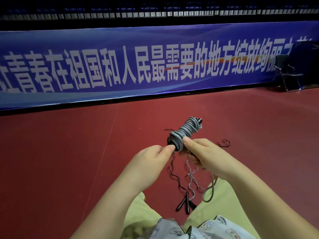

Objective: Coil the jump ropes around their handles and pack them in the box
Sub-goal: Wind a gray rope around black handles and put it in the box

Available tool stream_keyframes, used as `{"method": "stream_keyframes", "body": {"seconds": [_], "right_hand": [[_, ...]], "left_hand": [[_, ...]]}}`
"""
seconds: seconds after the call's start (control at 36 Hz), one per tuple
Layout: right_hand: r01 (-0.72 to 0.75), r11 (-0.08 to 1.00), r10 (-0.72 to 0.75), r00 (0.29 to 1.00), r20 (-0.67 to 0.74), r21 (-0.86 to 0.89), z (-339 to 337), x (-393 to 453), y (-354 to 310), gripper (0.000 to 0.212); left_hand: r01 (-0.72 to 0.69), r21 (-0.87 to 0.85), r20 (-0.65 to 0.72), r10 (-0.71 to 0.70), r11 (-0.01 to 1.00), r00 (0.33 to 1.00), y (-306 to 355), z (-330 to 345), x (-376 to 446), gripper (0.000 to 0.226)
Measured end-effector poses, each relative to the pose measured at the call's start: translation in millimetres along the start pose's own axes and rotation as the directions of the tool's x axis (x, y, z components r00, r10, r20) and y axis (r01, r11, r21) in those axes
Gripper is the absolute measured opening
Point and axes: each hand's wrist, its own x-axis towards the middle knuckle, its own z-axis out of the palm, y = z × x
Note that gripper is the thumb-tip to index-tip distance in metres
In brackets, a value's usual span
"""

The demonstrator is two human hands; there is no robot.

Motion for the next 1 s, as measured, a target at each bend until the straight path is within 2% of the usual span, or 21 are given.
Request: {"method": "stream_keyframes", "body": {"seconds": [0.08,0.14,0.28,0.36,0.56,0.64,0.72,0.78,0.81,0.86,0.92,0.97,1.0], "right_hand": [[0.028,0.995,-0.031,0.999,0.031,0.094,-0.8,-5.4,-5.1,0.056],[0.028,0.995,-0.033,0.998,0.048,0.098,-0.9,-7.1,-7.2,0.060],[0.027,0.992,-0.033,0.998,0.049,0.123,1.4,-5.1,-7.4,0.070],[0.051,0.980,-0.062,0.997,0.053,0.193,1.8,-4.4,-13.1,0.066],[0.053,0.997,-0.051,0.997,-0.050,0.053,-3.4,-5.0,-30.7,0.071],[0.054,0.997,-0.049,0.994,-0.094,0.053,-4.1,-5.5,-31.2,0.062],[0.159,0.970,-0.146,0.986,-0.080,0.185,-0.6,-6.9,-26.5,0.046],[0.226,0.935,-0.216,0.974,-0.066,0.274,0.2,-8.2,-22.1,0.032],[0.247,0.918,-0.244,0.969,-0.051,0.309,-0.2,-8.1,-20.0,0.030],[0.271,0.885,-0.282,0.959,-0.026,0.378,-1.8,-7.9,-17.0,0.029],[0.270,0.843,-0.296,0.955,-0.019,0.465,-3.6,-7.2,-15.3,0.030],[0.279,0.826,-0.321,0.947,0.002,0.489,-4.0,-8.1,-15.3,0.042],[0.294,0.832,-0.343,0.939,0.020,0.470,-3.8,-8.7,-15.2,0.051]], "left_hand": [[-0.028,0.072,-0.023,0.029,0.997,0.999,0.7,-1.8,-3.1,0.051],[-0.033,0.091,-0.028,0.036,0.995,0.999,2.1,-2.6,-4.2,0.044],[-0.058,0.152,-0.048,0.066,0.987,0.997,7.6,-5.4,-8.7,0.042],[-0.090,0.230,-0.105,0.117,0.969,0.988,13.1,-9.8,-14.5,0.039],[-0.132,0.293,-0.207,0.197,0.947,0.958,22.5,-18.1,-18.7,0.039],[-0.139,0.324,-0.200,0.212,0.936,0.957,22.7,-16.3,-17.0,0.038],[-0.126,0.268,-0.157,0.173,0.955,0.972,20.0,-13.4,-15.1,0.038],[-0.095,0.115,-0.041,0.100,0.989,0.994,18.4,-15.3,-12.8,0.033],[-0.079,0.001,0.064,0.078,0.997,0.995,16.8,-17.0,-11.4,0.031],[-0.021,-0.283,0.332,0.118,0.959,0.936,11.1,-20.5,-9.3,0.040],[0.120,-0.561,0.543,0.255,0.819,0.800,4.6,-21.1,-8.5,0.062],[0.303,-0.693,0.654,0.394,0.654,0.646,1.2,-18.0,-7.6,0.072],[0.362,-0.707,0.677,0.434,0.607,0.595,0.7,-16.1,-6.6,0.073]]}}
